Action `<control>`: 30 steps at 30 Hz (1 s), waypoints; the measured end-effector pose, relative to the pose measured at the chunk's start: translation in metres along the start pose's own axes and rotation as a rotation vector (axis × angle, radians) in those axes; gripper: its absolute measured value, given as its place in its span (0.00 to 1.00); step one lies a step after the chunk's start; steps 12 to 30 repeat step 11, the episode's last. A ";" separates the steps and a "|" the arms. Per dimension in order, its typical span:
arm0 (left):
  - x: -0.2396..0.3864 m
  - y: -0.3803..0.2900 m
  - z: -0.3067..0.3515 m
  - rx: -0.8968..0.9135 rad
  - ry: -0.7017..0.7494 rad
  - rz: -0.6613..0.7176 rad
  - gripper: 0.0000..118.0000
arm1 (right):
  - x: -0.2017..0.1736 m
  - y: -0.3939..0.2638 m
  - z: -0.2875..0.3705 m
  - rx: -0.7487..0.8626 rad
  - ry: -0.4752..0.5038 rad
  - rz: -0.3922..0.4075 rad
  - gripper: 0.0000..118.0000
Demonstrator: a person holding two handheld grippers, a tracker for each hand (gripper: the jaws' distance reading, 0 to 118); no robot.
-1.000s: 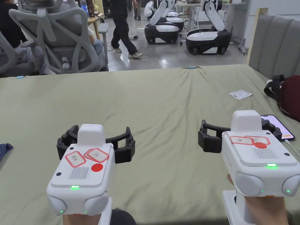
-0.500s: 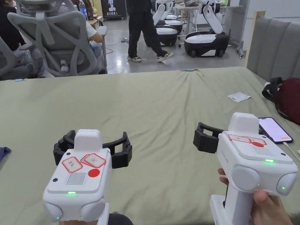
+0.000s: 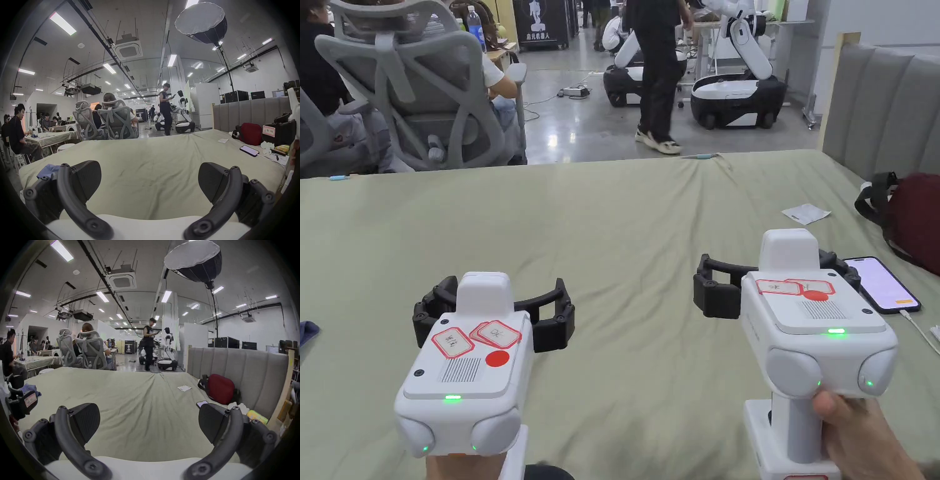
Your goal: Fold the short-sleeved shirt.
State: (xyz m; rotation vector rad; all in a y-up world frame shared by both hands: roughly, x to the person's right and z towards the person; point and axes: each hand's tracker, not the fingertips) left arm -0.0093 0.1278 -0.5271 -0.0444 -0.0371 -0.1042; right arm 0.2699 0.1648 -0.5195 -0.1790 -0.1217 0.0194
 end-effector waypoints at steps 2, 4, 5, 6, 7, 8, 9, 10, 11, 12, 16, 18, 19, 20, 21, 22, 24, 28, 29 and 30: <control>-0.001 0.001 0.002 0.001 0.007 0.003 1.00 | -0.002 0.001 0.001 -0.029 -0.001 -0.024 1.00; -0.002 0.002 0.003 0.003 0.002 0.004 1.00 | -0.003 0.003 0.003 -0.034 0.016 -0.025 1.00; -0.002 0.002 0.002 0.003 0.003 0.003 1.00 | -0.002 0.003 0.005 -0.019 0.043 -0.014 1.00; -0.002 0.003 0.002 0.004 0.006 0.001 1.00 | 0.000 0.001 0.004 0.011 0.080 0.005 1.00; -0.003 0.004 0.001 0.009 0.008 -0.002 1.00 | 0.001 0.001 0.003 0.053 0.119 0.012 1.00; -0.003 0.006 -0.001 0.010 0.009 -0.004 1.00 | 0.001 0.000 0.002 0.114 0.127 0.001 1.00; -0.002 0.009 -0.002 0.011 0.012 -0.004 1.00 | 0.001 0.000 -0.001 0.163 0.106 -0.020 1.00; -0.002 0.011 -0.003 0.017 0.010 -0.006 1.00 | 0.001 -0.001 -0.005 0.199 0.089 -0.002 1.00; -0.001 0.015 -0.004 0.028 0.008 -0.009 1.00 | 0.000 0.002 -0.012 0.178 0.091 0.055 1.00; -0.001 0.015 -0.004 0.028 0.008 -0.009 1.00 | 0.000 0.002 -0.012 0.178 0.091 0.055 1.00; -0.001 0.015 -0.004 0.028 0.008 -0.009 1.00 | 0.000 0.002 -0.012 0.178 0.091 0.055 1.00; -0.001 0.015 -0.004 0.028 0.008 -0.009 1.00 | 0.000 0.002 -0.012 0.178 0.091 0.055 1.00; -0.001 0.015 -0.004 0.028 0.008 -0.009 1.00 | 0.000 0.002 -0.012 0.178 0.091 0.055 1.00; -0.001 0.015 -0.004 0.028 0.008 -0.009 1.00 | 0.000 0.002 -0.012 0.178 0.091 0.055 1.00; -0.001 0.015 -0.004 0.028 0.008 -0.009 1.00 | 0.000 0.002 -0.012 0.178 0.091 0.055 1.00; -0.001 0.015 -0.004 0.028 0.008 -0.009 1.00 | 0.000 0.002 -0.012 0.178 0.091 0.055 1.00; -0.001 0.015 -0.004 0.028 0.008 -0.009 1.00 | 0.000 0.002 -0.012 0.178 0.091 0.055 1.00; -0.001 0.015 -0.004 0.028 0.008 -0.009 1.00 | 0.000 0.002 -0.012 0.178 0.091 0.055 1.00; -0.001 0.015 -0.004 0.028 0.008 -0.009 1.00 | 0.000 0.002 -0.012 0.178 0.091 0.055 1.00; -0.001 0.015 -0.004 0.028 0.008 -0.009 1.00 | 0.000 0.002 -0.012 0.178 0.091 0.055 1.00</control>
